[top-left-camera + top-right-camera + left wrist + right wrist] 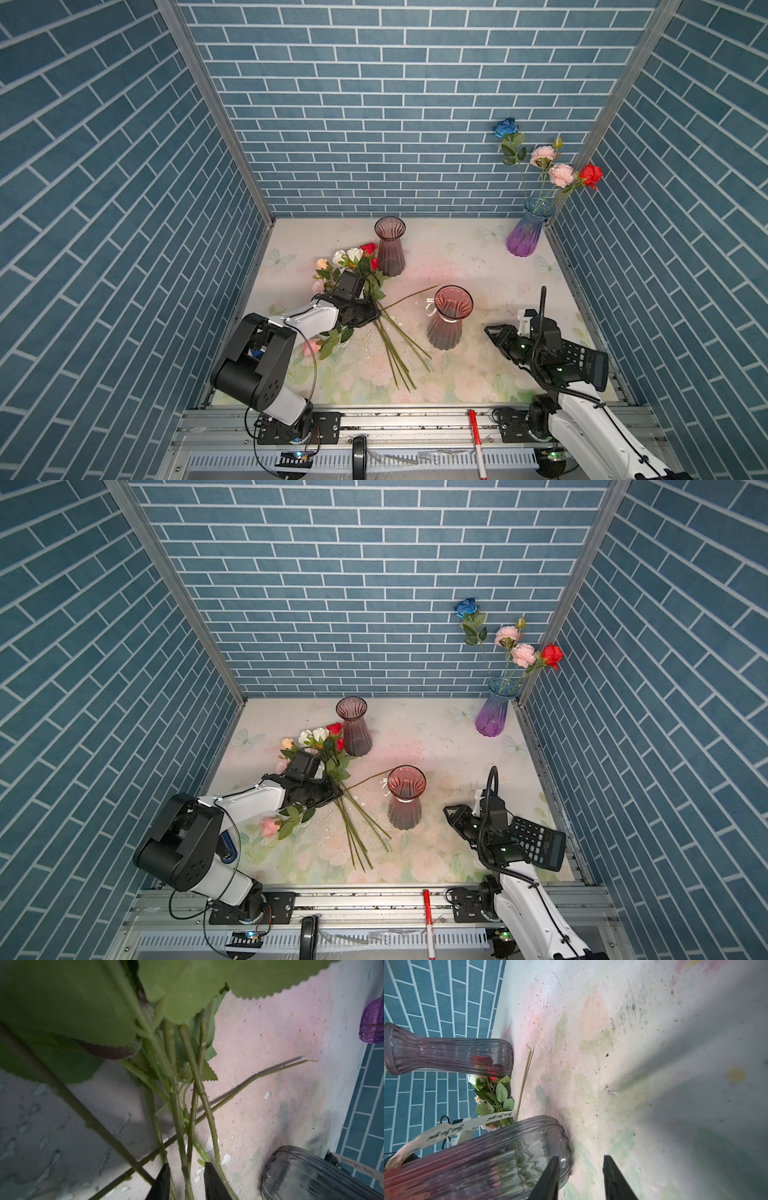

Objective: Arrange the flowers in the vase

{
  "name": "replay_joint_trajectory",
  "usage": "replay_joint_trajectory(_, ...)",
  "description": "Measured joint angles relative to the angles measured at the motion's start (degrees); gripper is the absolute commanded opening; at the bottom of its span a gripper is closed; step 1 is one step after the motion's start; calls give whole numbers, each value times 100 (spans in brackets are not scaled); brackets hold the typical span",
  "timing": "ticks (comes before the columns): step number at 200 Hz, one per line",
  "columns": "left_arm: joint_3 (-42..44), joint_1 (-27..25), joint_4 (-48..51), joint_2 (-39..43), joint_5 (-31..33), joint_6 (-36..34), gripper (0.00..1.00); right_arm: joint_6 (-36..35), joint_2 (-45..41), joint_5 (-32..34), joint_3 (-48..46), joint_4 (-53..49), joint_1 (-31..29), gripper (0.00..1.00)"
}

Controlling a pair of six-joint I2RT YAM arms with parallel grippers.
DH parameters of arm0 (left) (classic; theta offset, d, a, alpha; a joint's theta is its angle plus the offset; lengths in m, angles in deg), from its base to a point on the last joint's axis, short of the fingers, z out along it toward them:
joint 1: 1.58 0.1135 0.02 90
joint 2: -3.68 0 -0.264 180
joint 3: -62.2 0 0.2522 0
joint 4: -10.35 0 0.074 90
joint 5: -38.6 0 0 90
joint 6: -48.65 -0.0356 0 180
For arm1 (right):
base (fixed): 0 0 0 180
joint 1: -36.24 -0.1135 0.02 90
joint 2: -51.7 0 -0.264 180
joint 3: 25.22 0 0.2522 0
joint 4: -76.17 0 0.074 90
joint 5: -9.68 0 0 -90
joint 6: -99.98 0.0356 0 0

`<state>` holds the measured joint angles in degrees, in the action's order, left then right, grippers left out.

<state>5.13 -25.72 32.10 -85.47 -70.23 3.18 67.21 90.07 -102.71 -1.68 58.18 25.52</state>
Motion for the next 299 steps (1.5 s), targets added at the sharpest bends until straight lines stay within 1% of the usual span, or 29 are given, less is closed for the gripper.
replay_joint_trajectory(10, -37, 0, 9, -63, 24, -11, 30, 0, 0, 0, 0, 0, 4, 37)
replay_joint_trajectory(64, -61, 2, -2, -136, 76, -52, 5, 0, 13, -17, 0, 2, 17, 37)
replay_joint_trajectory(83, -61, 2, -20, -118, 83, -35, 0, 0, 31, -20, 0, 0, 20, 37)
replay_joint_trajectory(97, -55, 2, -22, -24, 107, -7, 0, 0, 31, -20, 0, 2, 22, 37)
replay_joint_trajectory(117, -48, 2, -2, 315, 181, -4, 0, 0, 31, -20, 0, 0, 26, 37)
replay_joint_trajectory(165, -48, 50, 144, 1637, 387, -7, 0, 0, 31, -17, 0, -2, 28, 37)
replay_joint_trajectory(212, -55, 59, 129, 2962, 376, -131, 0, 0, -26, -17, 0, -9, 28, 37)
replay_joint_trajectory(233, -227, 50, 63, 3458, 334, -127, 0, 0, -39, -17, 0, -13, 28, 37)
replay_joint_trajectory(249, -520, 4, -98, 3620, 275, -66, 0, 0, -39, -17, 0, -20, 28, 37)
replay_joint_trajectory(271, -1054, -210, -433, 3571, 251, -7, 0, 0, -28, -17, 0, -20, 28, 36)
replay_joint_trajectory(284, -1471, -474, -577, 3421, 299, -68, 0, 0, -4, -20, 0, -13, 28, 36)
replay_joint_trajectory(299, -2050, -894, -623, 3126, 448, -341, 0, 0, 35, -20, 0, -9, 28, 37)
